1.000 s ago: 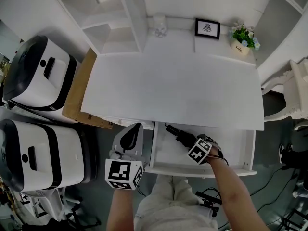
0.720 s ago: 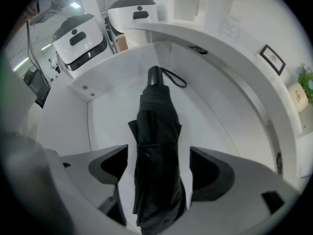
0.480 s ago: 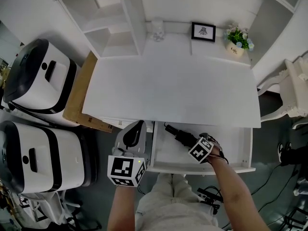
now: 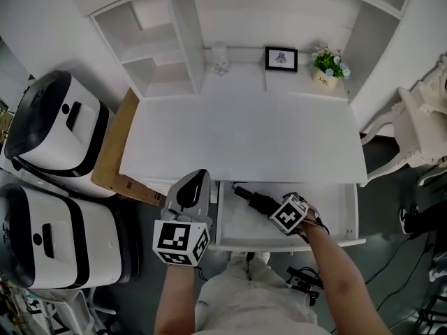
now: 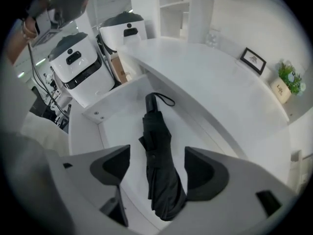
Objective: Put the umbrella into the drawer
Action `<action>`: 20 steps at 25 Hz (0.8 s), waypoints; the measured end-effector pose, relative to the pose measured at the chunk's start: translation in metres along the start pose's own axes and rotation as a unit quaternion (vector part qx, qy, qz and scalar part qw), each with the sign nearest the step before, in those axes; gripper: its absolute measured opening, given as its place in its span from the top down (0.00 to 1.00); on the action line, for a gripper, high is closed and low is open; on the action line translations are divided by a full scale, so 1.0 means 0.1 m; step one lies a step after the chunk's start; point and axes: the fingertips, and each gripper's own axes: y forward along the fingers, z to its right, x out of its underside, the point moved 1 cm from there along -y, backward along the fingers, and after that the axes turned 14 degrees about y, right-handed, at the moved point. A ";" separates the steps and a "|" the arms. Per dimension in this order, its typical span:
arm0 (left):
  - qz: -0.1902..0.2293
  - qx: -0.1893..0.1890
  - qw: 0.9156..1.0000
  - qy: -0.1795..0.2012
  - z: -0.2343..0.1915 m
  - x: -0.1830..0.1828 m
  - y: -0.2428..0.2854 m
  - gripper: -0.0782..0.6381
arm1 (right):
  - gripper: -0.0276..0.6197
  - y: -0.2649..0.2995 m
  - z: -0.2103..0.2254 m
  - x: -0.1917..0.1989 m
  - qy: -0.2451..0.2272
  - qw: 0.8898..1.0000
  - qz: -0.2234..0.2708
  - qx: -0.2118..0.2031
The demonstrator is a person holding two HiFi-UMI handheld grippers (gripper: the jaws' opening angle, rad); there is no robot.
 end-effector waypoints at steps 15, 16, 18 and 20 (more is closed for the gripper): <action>0.061 0.001 0.998 -0.008 0.03 -0.42 0.03 0.88 | 0.95 -0.77 0.04 -0.30 0.028 0.993 0.112 0.023; 0.064 0.002 0.998 -0.006 0.03 -0.44 0.03 0.88 | 0.95 -0.82 0.03 -0.33 0.035 0.992 0.123 0.020; 0.070 0.005 0.998 -0.003 0.04 -0.47 0.03 0.88 | 0.95 -0.92 0.02 -0.36 0.047 0.988 0.144 0.018; 0.076 0.007 0.997 0.001 0.05 -0.52 0.03 0.88 | 0.95 -1.04 0.01 -0.39 0.053 0.985 0.163 0.019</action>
